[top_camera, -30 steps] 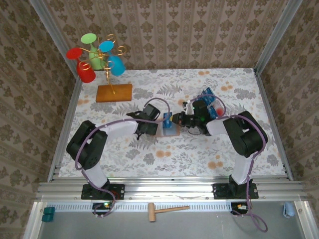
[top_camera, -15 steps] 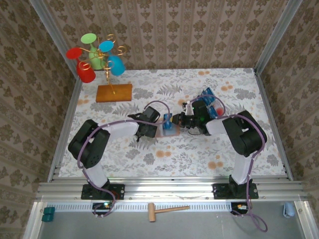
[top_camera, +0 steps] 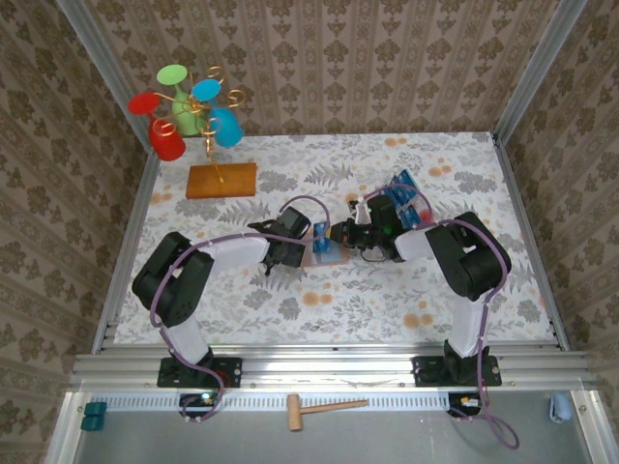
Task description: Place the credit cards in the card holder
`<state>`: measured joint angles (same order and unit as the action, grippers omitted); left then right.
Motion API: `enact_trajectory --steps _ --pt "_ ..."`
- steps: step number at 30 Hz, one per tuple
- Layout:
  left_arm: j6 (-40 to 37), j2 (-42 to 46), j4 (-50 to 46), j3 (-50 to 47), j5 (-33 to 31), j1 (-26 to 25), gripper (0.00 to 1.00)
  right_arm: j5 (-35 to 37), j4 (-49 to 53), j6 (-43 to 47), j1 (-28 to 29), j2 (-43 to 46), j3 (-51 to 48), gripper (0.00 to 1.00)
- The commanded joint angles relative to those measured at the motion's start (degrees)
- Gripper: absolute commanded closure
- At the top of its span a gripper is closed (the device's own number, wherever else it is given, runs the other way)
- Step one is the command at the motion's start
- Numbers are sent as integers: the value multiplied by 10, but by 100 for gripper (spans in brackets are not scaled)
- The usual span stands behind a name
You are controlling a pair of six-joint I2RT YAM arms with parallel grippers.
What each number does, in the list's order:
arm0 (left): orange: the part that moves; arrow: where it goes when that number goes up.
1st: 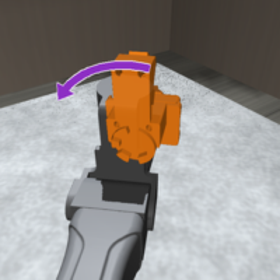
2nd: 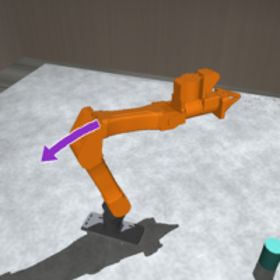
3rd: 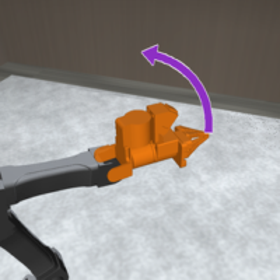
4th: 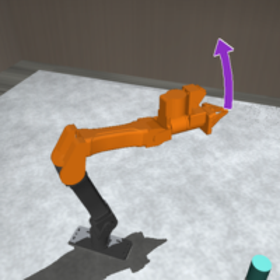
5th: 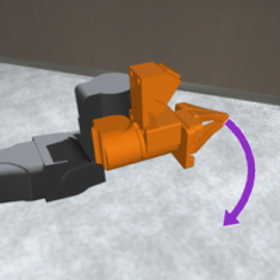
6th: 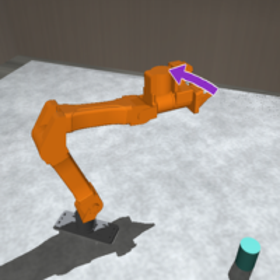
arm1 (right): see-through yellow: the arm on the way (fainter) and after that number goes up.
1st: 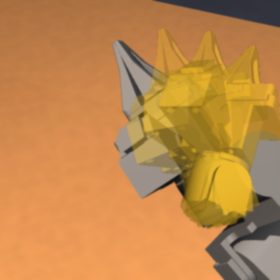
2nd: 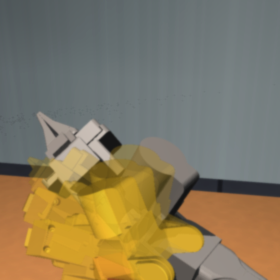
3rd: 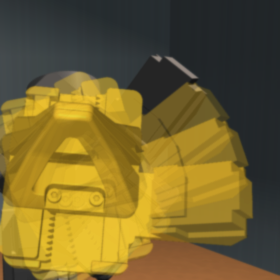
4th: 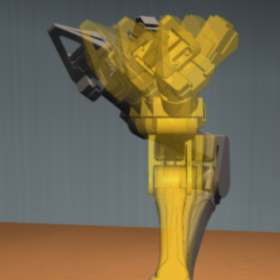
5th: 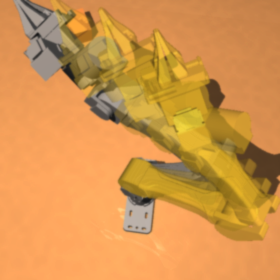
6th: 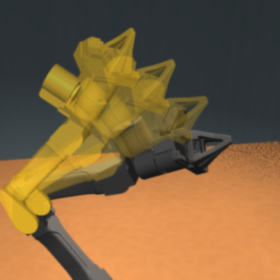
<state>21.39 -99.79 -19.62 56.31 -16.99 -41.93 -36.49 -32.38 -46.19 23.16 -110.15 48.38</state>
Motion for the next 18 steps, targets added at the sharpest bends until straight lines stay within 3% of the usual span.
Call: enact_trajectory --steps 1,18 --pt "8 -10 -6 -8 -8 -1 24 -11 6 18 4 -13 9 100" --pt "7 -11 -4 -7 -8 -1 24 -19 -1 23 4 -20 -6 100"
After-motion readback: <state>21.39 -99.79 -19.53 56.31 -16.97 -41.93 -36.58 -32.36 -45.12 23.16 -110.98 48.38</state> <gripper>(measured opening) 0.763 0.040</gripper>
